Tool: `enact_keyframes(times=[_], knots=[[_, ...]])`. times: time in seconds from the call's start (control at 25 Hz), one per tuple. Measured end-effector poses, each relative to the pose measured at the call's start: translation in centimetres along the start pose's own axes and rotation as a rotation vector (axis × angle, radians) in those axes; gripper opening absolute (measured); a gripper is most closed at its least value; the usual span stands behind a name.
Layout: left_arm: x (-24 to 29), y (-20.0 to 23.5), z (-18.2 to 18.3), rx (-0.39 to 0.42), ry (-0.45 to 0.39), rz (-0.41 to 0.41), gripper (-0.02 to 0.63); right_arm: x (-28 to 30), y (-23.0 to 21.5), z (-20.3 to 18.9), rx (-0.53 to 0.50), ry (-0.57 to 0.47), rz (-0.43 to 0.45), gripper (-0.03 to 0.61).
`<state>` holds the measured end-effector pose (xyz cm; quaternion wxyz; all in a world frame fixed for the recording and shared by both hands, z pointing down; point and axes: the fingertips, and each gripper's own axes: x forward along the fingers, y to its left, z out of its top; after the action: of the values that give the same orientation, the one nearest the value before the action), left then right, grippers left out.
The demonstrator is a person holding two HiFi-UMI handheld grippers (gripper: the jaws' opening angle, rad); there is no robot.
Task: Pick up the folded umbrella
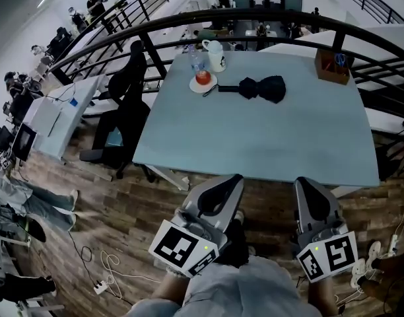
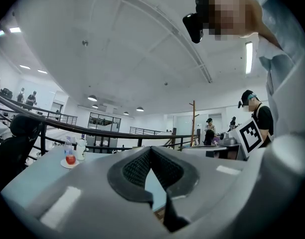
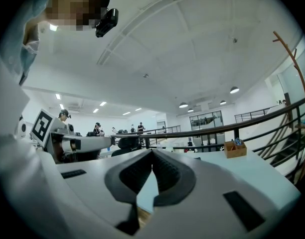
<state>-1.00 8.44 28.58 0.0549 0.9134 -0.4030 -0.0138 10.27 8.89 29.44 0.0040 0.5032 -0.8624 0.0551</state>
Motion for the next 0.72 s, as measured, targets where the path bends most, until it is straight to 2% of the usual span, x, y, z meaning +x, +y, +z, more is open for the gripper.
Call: enact_keyframes(times=[0.36,0.72], knots=[[4.9,7.2,0.6,-0.011,0.02,-0.032,0.005,7.6,-2.7,0.9,0.012,0.02,-0.055,0.0],[9.5,13.7,2.1,-0.026,0.004,-0.085,0.005,14.0,-4.2,2.4,-0.014,0.026,-0.112,0.0]])
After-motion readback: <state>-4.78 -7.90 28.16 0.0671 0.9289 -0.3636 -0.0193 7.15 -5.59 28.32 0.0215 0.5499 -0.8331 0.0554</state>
